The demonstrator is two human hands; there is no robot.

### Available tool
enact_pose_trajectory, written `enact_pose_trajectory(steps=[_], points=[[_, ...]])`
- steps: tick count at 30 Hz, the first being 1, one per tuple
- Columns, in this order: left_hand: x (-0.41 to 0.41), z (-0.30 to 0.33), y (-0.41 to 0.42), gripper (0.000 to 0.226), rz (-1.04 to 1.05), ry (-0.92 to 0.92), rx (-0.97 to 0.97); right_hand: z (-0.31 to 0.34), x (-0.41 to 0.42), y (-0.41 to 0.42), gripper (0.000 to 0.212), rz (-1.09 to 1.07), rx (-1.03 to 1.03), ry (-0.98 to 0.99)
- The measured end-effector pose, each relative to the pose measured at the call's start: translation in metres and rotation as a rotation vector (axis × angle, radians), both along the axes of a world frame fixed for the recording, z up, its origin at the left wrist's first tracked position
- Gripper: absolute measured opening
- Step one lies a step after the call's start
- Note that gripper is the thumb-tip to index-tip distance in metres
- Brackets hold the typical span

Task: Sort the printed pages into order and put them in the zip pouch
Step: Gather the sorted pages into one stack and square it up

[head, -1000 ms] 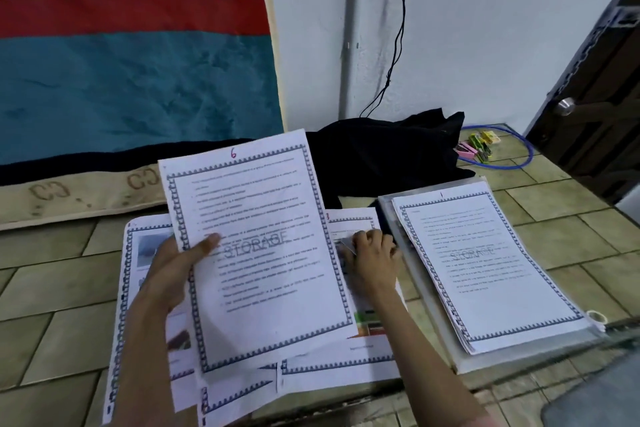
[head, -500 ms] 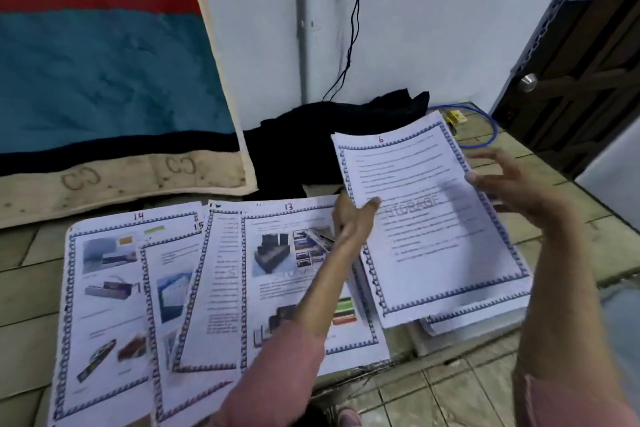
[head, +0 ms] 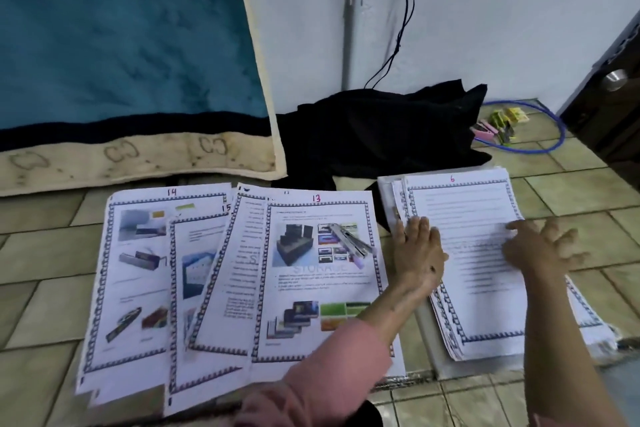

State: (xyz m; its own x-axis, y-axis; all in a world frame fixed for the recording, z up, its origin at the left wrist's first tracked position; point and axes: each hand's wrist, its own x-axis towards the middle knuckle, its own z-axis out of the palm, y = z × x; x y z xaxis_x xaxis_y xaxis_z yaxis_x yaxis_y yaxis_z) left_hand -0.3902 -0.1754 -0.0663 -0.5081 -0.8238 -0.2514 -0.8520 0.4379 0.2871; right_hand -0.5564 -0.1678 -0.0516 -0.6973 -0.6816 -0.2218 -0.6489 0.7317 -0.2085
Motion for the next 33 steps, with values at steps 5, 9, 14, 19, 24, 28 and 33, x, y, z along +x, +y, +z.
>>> enact_pose_trajectory(steps=[5,9,14,19,24,28,33], points=[[0.068,0.028,-0.007,0.051,0.337,0.462,-0.036,0.019,0.080,-0.017,0.030,0.274,-0.495,-0.008],[0.181,0.013,0.005,0.056,0.707,0.299,-0.135,-0.003,0.176,-0.005,0.041,0.803,-0.453,-0.065],[0.249,-0.021,0.044,0.060,0.767,0.138,-0.068,-0.045,0.233,0.023,0.060,0.932,-0.219,0.119],[0.249,-0.031,0.051,0.104,0.754,0.128,-0.162,-0.043,0.220,0.030,0.075,0.775,-0.181,0.213],[0.250,-0.023,0.049,0.097,0.745,0.123,-0.084,-0.043,0.206,0.029,0.095,0.724,-0.154,0.254],[0.259,-0.005,0.041,0.061,0.865,0.222,-0.077,-0.038,0.226,0.037,0.078,0.742,-0.221,0.200],[0.277,0.013,0.026,0.052,0.991,0.468,-0.017,-0.043,0.266,0.059,0.065,0.913,-0.202,0.084]])
